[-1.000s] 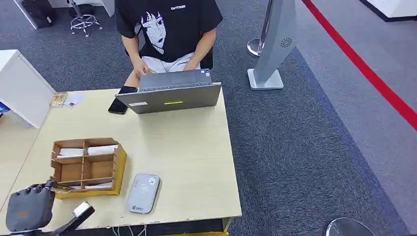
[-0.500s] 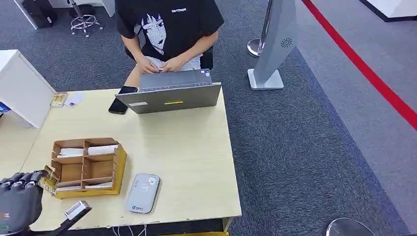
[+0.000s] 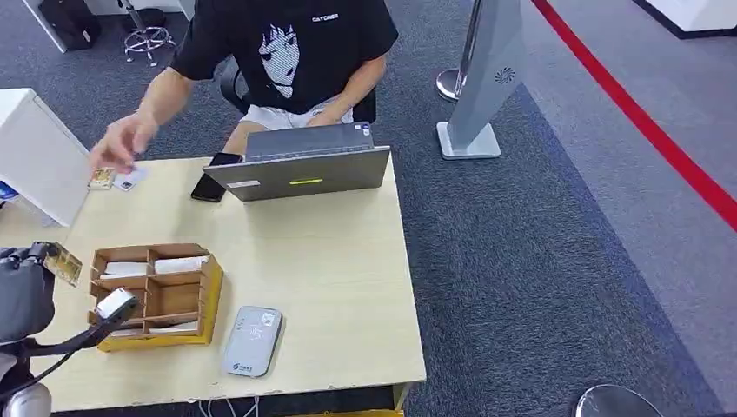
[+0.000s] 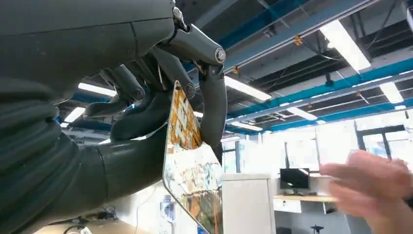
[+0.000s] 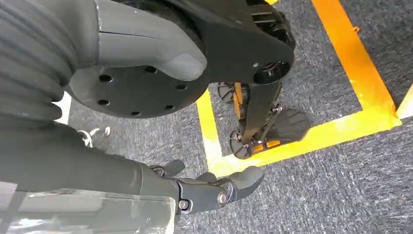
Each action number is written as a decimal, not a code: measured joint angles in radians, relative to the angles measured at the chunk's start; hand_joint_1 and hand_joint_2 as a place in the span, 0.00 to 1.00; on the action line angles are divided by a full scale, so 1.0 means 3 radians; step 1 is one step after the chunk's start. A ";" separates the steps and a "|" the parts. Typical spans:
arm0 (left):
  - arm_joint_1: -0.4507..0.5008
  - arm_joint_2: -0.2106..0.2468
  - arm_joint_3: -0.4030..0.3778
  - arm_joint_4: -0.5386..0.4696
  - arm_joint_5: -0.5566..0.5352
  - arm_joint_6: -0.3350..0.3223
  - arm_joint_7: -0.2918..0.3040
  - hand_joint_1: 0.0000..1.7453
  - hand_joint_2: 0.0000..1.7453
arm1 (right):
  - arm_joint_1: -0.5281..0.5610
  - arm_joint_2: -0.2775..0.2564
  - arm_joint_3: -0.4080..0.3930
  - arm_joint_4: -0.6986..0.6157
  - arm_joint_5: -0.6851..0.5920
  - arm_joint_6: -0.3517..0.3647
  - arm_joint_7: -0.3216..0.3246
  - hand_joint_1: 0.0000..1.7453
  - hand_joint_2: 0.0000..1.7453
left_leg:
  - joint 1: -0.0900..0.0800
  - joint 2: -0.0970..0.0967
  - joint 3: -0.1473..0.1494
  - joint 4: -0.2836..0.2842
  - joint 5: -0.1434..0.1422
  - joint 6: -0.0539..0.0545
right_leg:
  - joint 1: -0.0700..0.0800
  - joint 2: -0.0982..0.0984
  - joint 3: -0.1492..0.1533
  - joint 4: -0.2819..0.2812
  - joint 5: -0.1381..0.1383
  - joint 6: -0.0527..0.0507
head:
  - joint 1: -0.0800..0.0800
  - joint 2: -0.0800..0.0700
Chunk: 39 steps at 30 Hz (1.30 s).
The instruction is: Pass the card to the sensor for recognition and then transmit it.
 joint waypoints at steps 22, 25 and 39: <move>-0.0866 0.0298 0.0003 0.1025 0.0223 -0.0189 0.0085 0.00 1.00 | -0.0008 0.0000 0.0006 0.0000 0.0128 0.0013 0.0055 0.00 1.00 | -0.0001 0.0000 -0.0006 0.0000 -0.0002 0.0002 | 0.0000 0.0002 -0.0003 -0.0001 -0.0001 0.0002 | 0.0002 0.0001; -0.0775 0.0287 0.0003 0.0908 0.0262 -0.0144 0.0060 0.00 1.00 | -0.0007 0.0000 0.0006 0.0000 0.0128 0.0004 0.0061 0.00 1.00 | -0.0001 0.0001 -0.0005 0.0000 -0.0002 0.0002 | 0.0000 0.0002 -0.0003 -0.0001 -0.0001 0.0002 | 0.0002 0.0000; -0.0084 0.0158 0.0095 0.0103 0.0568 0.0265 -0.0226 0.00 1.00 | 0.0000 0.0008 -0.0010 0.0001 0.0041 -0.0013 0.0011 0.00 1.00 | -0.0002 0.0011 -0.0005 -0.0001 -0.0009 0.0001 | -0.0001 0.0013 -0.0002 -0.0001 -0.0003 0.0002 | 0.0004 0.0000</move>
